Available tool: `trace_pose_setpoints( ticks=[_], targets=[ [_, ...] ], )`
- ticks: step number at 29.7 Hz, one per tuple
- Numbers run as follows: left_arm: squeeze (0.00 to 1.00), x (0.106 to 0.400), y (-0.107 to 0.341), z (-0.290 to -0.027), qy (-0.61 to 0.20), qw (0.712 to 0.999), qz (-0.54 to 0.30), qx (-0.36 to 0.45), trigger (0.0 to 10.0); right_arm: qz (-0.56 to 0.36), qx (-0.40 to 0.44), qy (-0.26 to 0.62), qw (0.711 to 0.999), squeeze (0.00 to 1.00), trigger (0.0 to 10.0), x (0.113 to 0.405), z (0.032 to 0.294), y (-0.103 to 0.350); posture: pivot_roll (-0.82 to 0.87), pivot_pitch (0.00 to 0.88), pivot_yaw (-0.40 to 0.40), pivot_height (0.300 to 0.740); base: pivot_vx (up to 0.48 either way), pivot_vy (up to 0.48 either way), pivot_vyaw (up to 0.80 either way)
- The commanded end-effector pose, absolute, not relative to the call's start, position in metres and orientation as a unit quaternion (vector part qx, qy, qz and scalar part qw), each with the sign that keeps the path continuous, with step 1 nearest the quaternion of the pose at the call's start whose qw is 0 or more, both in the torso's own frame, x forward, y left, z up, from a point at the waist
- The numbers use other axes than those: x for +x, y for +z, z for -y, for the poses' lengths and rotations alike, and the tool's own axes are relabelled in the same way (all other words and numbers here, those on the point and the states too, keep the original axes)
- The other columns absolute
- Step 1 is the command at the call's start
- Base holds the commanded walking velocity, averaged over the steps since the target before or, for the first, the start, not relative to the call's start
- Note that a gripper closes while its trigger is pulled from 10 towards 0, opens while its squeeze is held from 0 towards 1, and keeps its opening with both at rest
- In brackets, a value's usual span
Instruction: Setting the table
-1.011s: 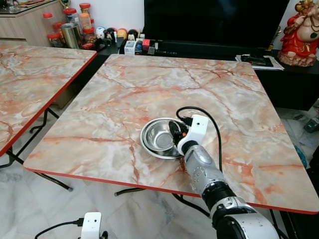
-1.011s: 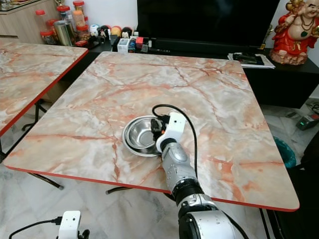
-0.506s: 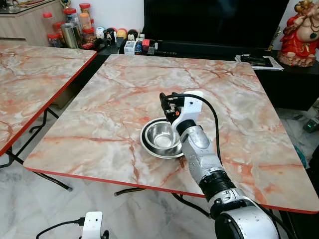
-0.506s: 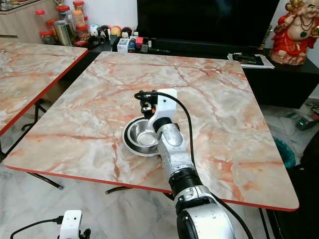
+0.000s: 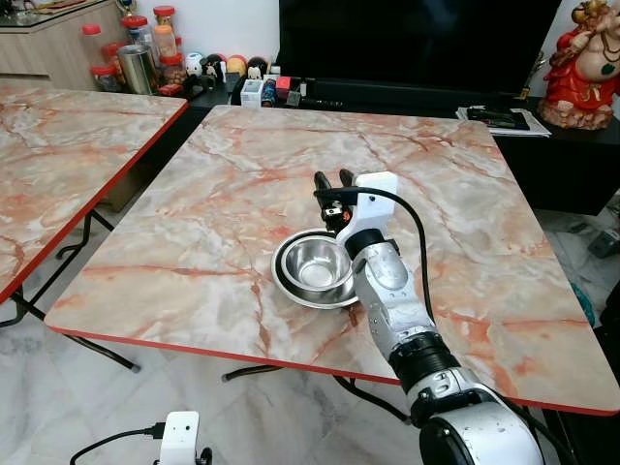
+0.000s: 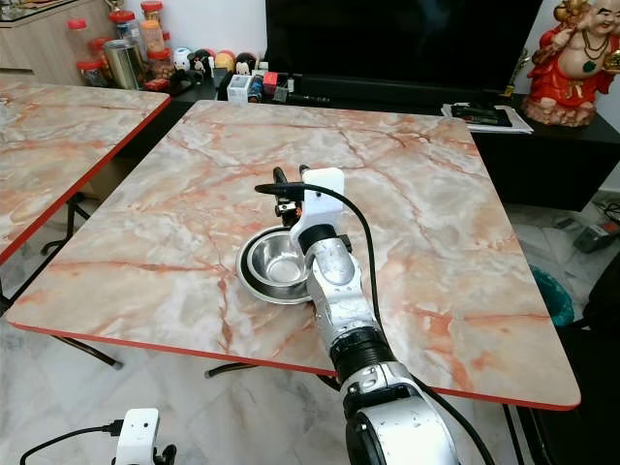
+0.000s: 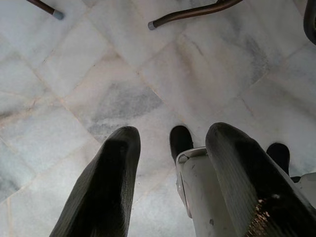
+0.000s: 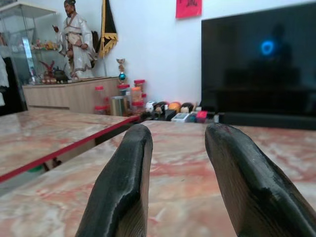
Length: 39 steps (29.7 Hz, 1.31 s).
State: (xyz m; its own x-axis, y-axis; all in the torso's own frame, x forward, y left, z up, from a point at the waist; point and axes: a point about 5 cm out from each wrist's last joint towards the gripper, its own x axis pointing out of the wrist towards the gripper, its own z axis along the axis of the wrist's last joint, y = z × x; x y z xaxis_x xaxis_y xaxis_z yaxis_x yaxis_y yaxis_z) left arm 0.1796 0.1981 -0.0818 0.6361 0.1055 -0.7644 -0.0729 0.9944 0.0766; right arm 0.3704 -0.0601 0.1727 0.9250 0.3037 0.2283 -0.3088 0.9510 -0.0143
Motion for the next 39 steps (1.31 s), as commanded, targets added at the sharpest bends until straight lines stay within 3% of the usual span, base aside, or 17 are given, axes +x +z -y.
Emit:
trace_pose_setpoints(
  ticks=[1, 6, 17, 39],
  targets=[
    [0.00, 0.179, -0.082, -0.200, 0.055, 0.905, -0.422, 0.017, 10.0, 0.126, -0.006, 0.149, 0.981, 0.00, 10.0, 0.369, 0.063, 0.174, -0.02, 0.000, -0.023, 0.740, 0.000, 0.000, 0.00],
    [0.00, 0.180, -0.081, -0.200, 0.057, 0.906, -0.418, 0.016, 10.0, 0.135, -0.065, 0.108, 0.983, 0.00, 10.0, 0.369, 0.077, 0.168, -0.02, 0.000, -0.025, 0.740, 0.000, 0.000, 0.00],
    [0.00, 0.182, -0.079, -0.201, 0.060, 0.910, -0.409, 0.017, 10.0, 0.137, -0.087, 0.031, 0.986, 0.00, 10.0, 0.368, 0.117, 0.161, -0.03, 0.000, -0.022, 0.740, 0.000, 0.000, 0.00],
    [0.00, 0.183, -0.078, -0.205, 0.070, 0.911, -0.406, 0.010, 10.0, 0.126, -0.050, 0.011, 0.991, 0.00, 10.0, 0.361, 0.120, 0.151, -0.03, 0.000, -0.019, 0.740, 0.000, 0.000, 0.00]
  ],
)
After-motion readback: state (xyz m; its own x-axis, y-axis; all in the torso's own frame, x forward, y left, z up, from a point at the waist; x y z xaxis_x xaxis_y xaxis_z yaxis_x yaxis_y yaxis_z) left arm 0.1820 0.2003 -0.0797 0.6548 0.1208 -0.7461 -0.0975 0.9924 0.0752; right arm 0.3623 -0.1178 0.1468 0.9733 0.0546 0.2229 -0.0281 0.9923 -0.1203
